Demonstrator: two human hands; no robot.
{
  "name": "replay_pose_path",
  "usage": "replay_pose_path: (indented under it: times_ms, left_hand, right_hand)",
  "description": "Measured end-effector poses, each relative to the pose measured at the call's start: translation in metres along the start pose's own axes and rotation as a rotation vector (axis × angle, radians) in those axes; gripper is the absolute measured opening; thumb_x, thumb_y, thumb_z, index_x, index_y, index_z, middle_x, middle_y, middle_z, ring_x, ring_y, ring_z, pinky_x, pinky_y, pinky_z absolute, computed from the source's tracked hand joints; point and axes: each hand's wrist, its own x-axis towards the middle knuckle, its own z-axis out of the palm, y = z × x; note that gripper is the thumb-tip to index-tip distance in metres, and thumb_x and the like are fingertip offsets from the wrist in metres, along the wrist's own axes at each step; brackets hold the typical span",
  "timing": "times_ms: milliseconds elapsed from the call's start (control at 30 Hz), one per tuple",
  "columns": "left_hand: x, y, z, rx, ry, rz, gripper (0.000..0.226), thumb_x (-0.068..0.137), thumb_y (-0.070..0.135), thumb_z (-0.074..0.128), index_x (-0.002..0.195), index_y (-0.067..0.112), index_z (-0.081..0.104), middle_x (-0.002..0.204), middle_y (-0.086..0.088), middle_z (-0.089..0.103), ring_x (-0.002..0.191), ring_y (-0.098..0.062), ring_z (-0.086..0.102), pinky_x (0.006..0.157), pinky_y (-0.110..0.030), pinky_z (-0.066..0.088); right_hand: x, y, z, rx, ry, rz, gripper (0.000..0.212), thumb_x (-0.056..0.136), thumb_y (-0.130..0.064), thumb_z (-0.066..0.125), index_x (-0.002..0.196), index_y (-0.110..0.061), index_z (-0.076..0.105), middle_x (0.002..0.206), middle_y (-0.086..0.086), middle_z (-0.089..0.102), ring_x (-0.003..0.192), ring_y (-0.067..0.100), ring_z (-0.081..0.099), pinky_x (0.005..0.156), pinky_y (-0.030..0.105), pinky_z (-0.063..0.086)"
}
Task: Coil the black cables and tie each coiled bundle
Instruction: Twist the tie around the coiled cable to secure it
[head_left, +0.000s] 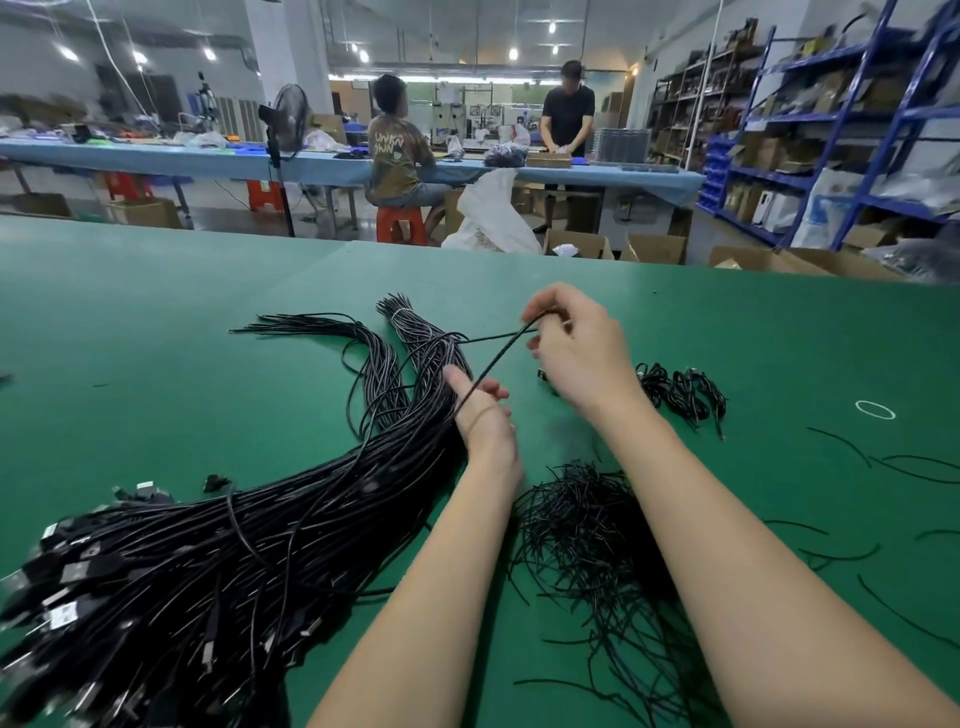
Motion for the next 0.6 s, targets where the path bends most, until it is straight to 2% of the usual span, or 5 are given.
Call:
replay_pose_path:
  times_ms: [167, 333, 467, 533, 600]
  left_hand:
    - [0.012, -0.005, -0.007, 0.002, -0.008, 0.003, 0.057, 0.108, 0.048, 0.017, 0.077, 0.017, 0.053, 0.071, 0.001, 0.057, 0.054, -0.010, 0.043, 0.041, -0.019, 0.026]
    - [0.010, -0.005, -0.009, -0.029, -0.015, -0.005, 0.050, 0.109, 0.041, 0.024, 0.078, 0.017, 0.055, 0.070, 0.003, 0.060, 0.045, -0.007, 0.050, 0.040, -0.016, 0.031]
    - [0.007, -0.005, -0.010, 0.058, -0.068, -0.030, 0.034, 0.106, 0.032, 0.038, 0.079, 0.018, 0.054, 0.070, 0.001, 0.056, 0.046, -0.006, 0.044, 0.040, -0.018, 0.026]
    - [0.005, -0.004, -0.010, 0.057, -0.190, -0.090, 0.030, 0.105, 0.034, 0.043, 0.082, 0.019, 0.053, 0.072, 0.001, 0.055, 0.050, -0.008, 0.043, 0.041, -0.018, 0.025]
    - [0.001, -0.002, -0.008, 0.086, -0.365, -0.159, 0.034, 0.103, 0.041, 0.046, 0.079, 0.018, 0.053, 0.072, 0.001, 0.054, 0.052, -0.009, 0.040, 0.041, -0.018, 0.027]
  right_hand:
    - [0.008, -0.008, -0.029, 0.058, 0.191, -0.021, 0.038, 0.097, -0.007, 0.033, 0.083, -0.035, 0.055, 0.077, -0.010, 0.060, 0.080, 0.030, 0.066, 0.069, 0.040, 0.051]
    - [0.015, -0.026, -0.068, 0.222, 0.424, -0.001, 0.040, 0.093, 0.002, 0.033, 0.082, -0.031, 0.054, 0.087, -0.008, 0.055, 0.090, 0.027, 0.060, 0.081, 0.048, 0.051]
    - [0.023, -0.049, -0.119, 0.151, 0.496, -0.007, 0.038, 0.088, -0.007, 0.034, 0.079, -0.034, 0.058, 0.092, -0.013, 0.059, 0.079, 0.009, 0.058, 0.071, 0.032, 0.051]
    - [0.025, -0.050, -0.126, 0.032, 0.436, 0.033, 0.038, 0.092, -0.009, 0.035, 0.082, -0.032, 0.063, 0.089, -0.016, 0.058, 0.079, 0.008, 0.058, 0.073, 0.025, 0.049]
    - [0.023, -0.044, -0.125, -0.175, 0.395, 0.081, 0.034, 0.094, -0.010, 0.038, 0.088, -0.024, 0.068, 0.083, -0.012, 0.060, 0.075, 0.008, 0.055, 0.066, 0.020, 0.045]
